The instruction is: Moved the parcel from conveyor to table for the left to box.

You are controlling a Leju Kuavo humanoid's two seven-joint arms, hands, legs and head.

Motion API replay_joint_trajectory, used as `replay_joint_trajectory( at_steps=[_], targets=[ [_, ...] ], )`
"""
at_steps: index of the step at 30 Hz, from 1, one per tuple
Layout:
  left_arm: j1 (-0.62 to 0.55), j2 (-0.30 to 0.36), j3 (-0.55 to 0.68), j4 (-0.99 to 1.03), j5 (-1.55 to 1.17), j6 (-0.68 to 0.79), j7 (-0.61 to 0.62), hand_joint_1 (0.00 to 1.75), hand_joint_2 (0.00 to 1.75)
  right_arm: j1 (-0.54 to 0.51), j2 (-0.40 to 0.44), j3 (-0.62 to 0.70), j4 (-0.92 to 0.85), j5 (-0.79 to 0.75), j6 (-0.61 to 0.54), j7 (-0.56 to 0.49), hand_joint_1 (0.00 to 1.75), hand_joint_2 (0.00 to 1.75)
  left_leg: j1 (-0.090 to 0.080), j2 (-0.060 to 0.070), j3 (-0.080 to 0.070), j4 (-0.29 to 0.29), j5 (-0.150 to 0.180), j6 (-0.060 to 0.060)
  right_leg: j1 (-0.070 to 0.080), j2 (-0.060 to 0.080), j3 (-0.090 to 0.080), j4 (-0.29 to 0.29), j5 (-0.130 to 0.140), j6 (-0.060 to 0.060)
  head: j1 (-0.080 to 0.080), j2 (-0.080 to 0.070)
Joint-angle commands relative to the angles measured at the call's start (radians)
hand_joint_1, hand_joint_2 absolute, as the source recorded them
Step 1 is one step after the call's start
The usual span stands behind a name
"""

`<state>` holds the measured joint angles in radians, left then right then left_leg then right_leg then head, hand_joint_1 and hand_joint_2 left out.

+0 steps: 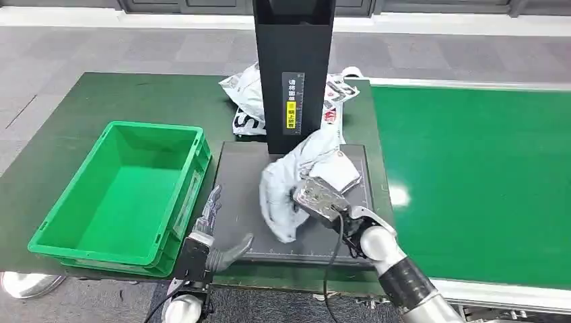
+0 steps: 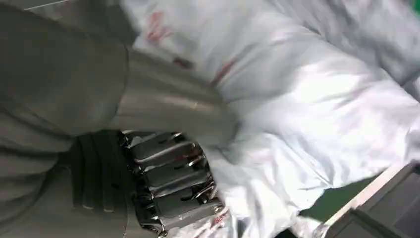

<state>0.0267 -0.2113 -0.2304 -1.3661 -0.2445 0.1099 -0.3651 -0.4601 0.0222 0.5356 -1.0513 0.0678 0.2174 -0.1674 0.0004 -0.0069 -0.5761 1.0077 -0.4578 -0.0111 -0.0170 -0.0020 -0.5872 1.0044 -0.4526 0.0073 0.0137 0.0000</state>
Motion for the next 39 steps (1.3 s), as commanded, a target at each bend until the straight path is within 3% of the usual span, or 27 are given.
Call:
replay_joint_trajectory(
  at_steps=[1,6,20,23,26,30,35,36,39],
  targets=[
    [-0.044,0.013,-0.016,0.069,-0.002,-0.003,0.001,0.00,1.75,-0.144,0.040,0.017,0.305,-0.130,0.053,-0.059,0.00,1.75,0.001,0.002,0.001,-0.002,0.001,0.000,0.001,0.001,0.002,-0.003,0.002,-0.001,0.000,0.000],
    [-0.034,0.021,-0.015,0.056,-0.002,-0.007,0.000,0.00,1.75,-0.176,0.039,-0.034,0.378,-0.186,0.049,-0.123,0.00,1.75,0.000,0.000,0.000,0.001,0.001,0.000,0.000,0.000,0.001,-0.001,0.002,0.000,0.000,0.000],
    [-0.018,0.026,-0.003,0.032,0.001,-0.015,0.000,0.00,1.75,-0.139,0.009,-0.062,0.295,-0.195,0.027,-0.127,0.00,1.75,0.000,0.000,0.001,0.001,0.001,0.000,0.000,0.000,0.001,-0.001,0.001,0.001,0.000,0.000],
    [-0.019,0.028,-0.004,0.036,0.000,-0.020,0.002,0.00,1.75,-0.091,-0.036,-0.035,0.167,-0.133,-0.015,-0.123,0.00,1.75,0.000,-0.001,0.000,0.001,0.001,0.001,0.000,-0.001,0.001,-0.001,0.001,0.001,0.000,0.000],
    [-0.017,0.036,-0.010,0.044,-0.002,-0.019,0.002,0.00,1.75,0.021,-0.082,-0.043,-0.058,-0.069,-0.052,-0.126,0.00,1.75,0.001,-0.003,0.001,0.000,0.001,0.000,0.001,-0.003,0.002,-0.003,0.001,0.000,0.000,0.000],
    [0.012,0.027,-0.001,0.006,-0.010,-0.009,-0.003,0.00,1.75,0.239,-0.101,-0.118,-0.468,0.024,-0.122,-0.133,0.00,1.75,0.000,-0.003,0.000,0.001,0.000,0.000,0.000,-0.003,0.001,-0.001,0.000,0.001,0.000,0.000],
    [0.010,0.025,-0.002,0.004,-0.013,-0.009,-0.002,0.00,1.75,0.247,-0.098,-0.128,-0.483,0.029,-0.118,-0.119,0.00,1.75,0.000,-0.002,0.000,0.001,-0.002,0.000,0.000,-0.002,0.001,-0.002,-0.001,0.001,0.000,0.000],
    [0.011,0.021,0.001,0.001,-0.026,-0.002,-0.001,0.00,1.75,0.284,-0.081,-0.161,-0.530,0.069,-0.154,-0.173,0.00,1.75,0.000,-0.001,-0.001,0.001,-0.002,0.000,0.000,-0.001,0.000,-0.001,-0.001,0.001,0.000,0.000],
    [0.014,0.012,-0.005,-0.033,-0.110,0.025,0.010,0.00,1.75,0.480,-0.048,-0.243,-0.761,0.151,-0.248,-0.204,0.00,1.75,0.001,-0.005,-0.001,0.000,-0.002,0.000,0.001,-0.005,0.001,-0.002,-0.002,0.000,0.000,0.000]
  ],
)
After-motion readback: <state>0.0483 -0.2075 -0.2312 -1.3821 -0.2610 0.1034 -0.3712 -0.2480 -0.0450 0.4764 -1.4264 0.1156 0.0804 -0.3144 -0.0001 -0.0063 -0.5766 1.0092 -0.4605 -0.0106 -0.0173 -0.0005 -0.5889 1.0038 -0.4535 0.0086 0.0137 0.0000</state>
